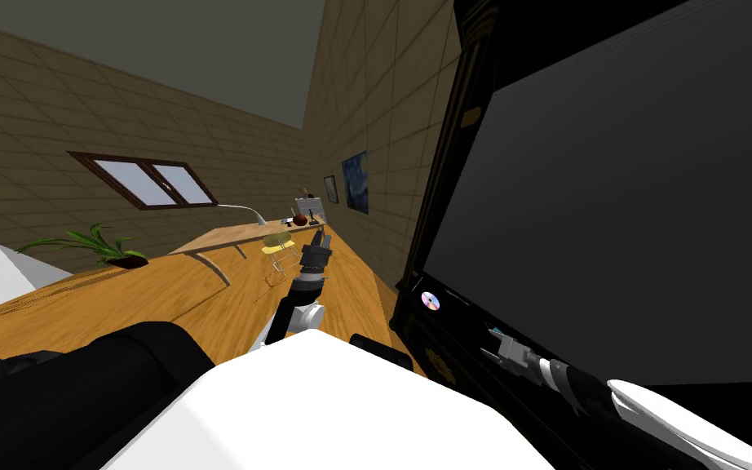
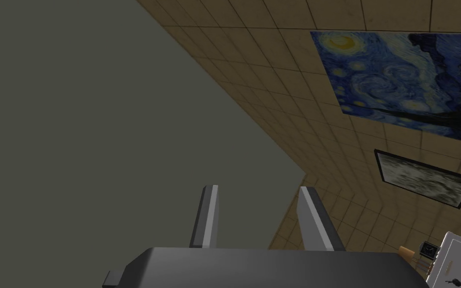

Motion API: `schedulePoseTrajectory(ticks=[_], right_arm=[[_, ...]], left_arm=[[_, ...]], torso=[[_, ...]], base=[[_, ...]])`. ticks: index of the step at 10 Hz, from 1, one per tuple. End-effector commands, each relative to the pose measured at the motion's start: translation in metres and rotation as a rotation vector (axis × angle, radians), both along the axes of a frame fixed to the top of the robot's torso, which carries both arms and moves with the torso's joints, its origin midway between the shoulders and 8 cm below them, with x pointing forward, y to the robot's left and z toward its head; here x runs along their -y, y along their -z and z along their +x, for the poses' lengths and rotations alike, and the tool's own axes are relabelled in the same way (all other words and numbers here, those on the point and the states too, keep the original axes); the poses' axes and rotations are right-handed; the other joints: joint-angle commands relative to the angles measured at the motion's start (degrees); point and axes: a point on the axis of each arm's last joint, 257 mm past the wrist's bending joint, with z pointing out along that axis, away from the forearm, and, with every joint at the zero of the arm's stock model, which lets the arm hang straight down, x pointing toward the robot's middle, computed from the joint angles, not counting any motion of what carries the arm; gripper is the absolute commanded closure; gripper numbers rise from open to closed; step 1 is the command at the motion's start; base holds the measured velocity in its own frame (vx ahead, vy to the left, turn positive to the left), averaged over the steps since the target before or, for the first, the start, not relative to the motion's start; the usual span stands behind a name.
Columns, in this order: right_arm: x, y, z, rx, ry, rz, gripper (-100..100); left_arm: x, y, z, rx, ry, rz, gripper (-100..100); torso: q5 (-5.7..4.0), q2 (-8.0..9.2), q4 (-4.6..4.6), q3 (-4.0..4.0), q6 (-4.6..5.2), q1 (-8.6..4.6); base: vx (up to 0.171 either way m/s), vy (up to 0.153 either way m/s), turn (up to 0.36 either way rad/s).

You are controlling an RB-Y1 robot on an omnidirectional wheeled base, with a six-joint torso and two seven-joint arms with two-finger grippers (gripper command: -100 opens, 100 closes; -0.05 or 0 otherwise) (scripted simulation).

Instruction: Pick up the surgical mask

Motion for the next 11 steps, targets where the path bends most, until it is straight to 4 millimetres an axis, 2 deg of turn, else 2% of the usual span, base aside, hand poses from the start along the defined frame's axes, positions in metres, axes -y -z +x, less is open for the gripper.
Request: schedulePoseTrajectory(ticks=[1, 2, 3, 6, 7, 9, 10, 11], right_arm=[[0.014, 0.004, -0.005, -0.015, -0.001, -0.035, -100], [0.036, 0.004, -0.016, -0.042, -0.005, -0.085, -100], [0.036, 0.004, -0.016, -0.042, -0.005, -0.085, -100], [0.088, 0.003, -0.05, -0.12, -0.013, -0.199, -100], [0.088, 0.003, -0.05, -0.12, -0.013, -0.199, -100], [0.121, 0.002, -0.078, -0.184, -0.018, -0.269, -100], [0.132, 0.003, -0.091, -0.212, -0.02, -0.292, -100], [0.132, 0.009, -0.101, -0.233, -0.023, -0.294, -100]], left_arm=[[0.0, 0.0, 0.0, 0.0, 0.0, 0.0, 0], [0.0, 0.0, 0.0, 0.0, 0.0, 0.0, 0], [0.0, 0.0, 0.0, 0.0, 0.0, 0.0, 0], [0.0, 0.0, 0.0, 0.0, 0.0, 0.0, 0], [0.0, 0.0, 0.0, 0.0, 0.0, 0.0, 0], [0.0, 0.0, 0.0, 0.0, 0.0, 0.0, 0], [0.0, 0.0, 0.0, 0.0, 0.0, 0.0, 0], [0.0, 0.0, 0.0, 0.0, 0.0, 0.0, 0]], torso=[[0.0, 0.0, 0.0, 0.0, 0.0, 0.0], [-0.03, -0.03, -0.01, -0.02, 0.01, -0.02], [-0.01, -0.04, -0.01, -0.02, 0.0, -0.03], [-0.03, -0.12, -0.03, -0.07, -0.01, -0.1], [-0.04, -0.18, -0.04, -0.11, -0.01, -0.16], [-0.05, -0.16, -0.04, -0.09, 0.01, -0.14], [-0.06, -0.24, -0.05, -0.14, -0.01, -0.22], [-0.09, -0.42, -0.09, -0.24, -0.02, -0.36]], base=[[-0.001, 0.002, 0.07], [0.001, 0.002, 0.131], [0.003, -0.005, 0.059], [0.024, -0.02, 0.142], [0.03, -0.029, 0.056], [0.04, -0.036, 0.137], [0.113, -0.092, 0.204], [0.059, -0.069, 0.122]])
